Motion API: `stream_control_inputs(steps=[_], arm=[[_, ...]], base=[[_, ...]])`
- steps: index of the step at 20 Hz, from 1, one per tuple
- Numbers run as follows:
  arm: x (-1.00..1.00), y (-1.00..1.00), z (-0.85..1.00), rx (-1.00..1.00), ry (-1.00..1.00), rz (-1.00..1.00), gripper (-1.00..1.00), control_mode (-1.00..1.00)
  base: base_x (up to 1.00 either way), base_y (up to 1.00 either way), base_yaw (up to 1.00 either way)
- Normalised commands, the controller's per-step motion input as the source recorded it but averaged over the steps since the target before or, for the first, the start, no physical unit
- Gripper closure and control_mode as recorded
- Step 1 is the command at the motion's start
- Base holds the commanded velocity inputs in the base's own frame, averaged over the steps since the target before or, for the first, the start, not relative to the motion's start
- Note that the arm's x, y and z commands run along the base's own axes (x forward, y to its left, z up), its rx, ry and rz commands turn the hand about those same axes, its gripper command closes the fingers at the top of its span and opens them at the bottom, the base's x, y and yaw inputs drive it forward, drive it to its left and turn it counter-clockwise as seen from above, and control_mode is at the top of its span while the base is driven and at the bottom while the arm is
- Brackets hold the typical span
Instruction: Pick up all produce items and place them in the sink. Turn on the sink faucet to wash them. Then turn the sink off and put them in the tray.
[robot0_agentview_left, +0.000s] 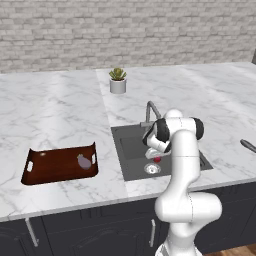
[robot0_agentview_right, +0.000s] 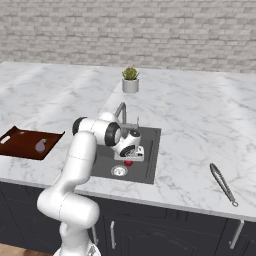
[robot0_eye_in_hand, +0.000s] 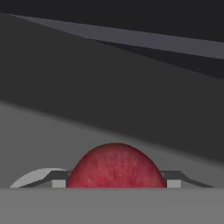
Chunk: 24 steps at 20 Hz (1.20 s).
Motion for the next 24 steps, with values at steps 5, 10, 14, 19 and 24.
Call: stream_control_inputs(steps=[5, 10, 14, 19, 24], arm=[[-0.4, 0.0, 0.15, 0.0, -0.11, -0.01, 1.0, -1.0], [-0.63, 0.0, 0.5, 0.0, -0.13, -0.03, 1.0, -1.0], [-0.63, 0.0, 0.58, 0.0, -0.11, -0.02, 1.0, -1.0], [-0.52, 0.0, 0.71, 0.0, -0.1, -0.04, 1.0, -1.0], [-0.52, 0.0, 0.81, 0.0, -0.07, -0.05, 1.0, -1.0]], base=[[0.0, 0.0, 0.0], [0.0, 0.0, 0.0], [0.0, 0.0, 0.0], [0.0, 0.0, 0.0], [0.0, 0.0, 0.0]])
